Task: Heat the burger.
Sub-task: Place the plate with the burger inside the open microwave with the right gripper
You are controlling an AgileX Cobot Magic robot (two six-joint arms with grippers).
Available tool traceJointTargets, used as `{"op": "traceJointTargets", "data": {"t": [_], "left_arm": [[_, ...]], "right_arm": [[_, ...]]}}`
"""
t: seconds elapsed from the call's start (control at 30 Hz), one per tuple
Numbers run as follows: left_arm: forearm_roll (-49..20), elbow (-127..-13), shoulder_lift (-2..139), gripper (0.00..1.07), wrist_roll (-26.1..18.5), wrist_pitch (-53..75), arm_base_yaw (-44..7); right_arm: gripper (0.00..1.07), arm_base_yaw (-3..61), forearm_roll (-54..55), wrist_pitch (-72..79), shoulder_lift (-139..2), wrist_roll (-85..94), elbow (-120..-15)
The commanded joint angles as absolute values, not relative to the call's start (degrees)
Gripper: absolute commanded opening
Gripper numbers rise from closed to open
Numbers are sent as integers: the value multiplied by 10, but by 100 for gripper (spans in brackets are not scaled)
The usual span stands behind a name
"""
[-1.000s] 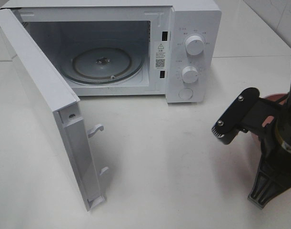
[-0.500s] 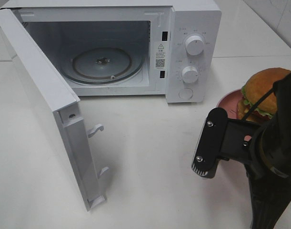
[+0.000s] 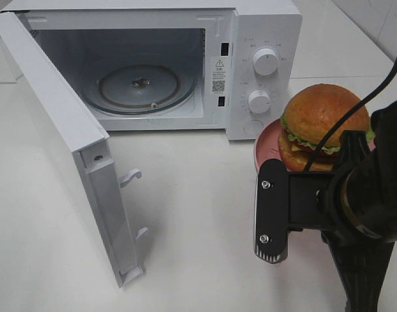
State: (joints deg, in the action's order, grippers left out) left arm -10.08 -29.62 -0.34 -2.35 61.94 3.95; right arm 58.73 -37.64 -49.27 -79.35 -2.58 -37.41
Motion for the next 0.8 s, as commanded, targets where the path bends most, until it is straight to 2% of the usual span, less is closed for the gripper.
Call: {"op": "traceJointTargets", "data": {"t": [0.03,0.6,0.8], "left_arm": [[-102,-295,-7,100,-23,611,39],[-102,-295,-7,100,-23,611,39],[-102,-295,-7,100,-23,611,39]], "right_arm": [[0,590,-411,-478,-787,26,-375],[0,589,-406,-426,-787,112,-375],[0,586,-405,-367,-787,171,-375]]}}
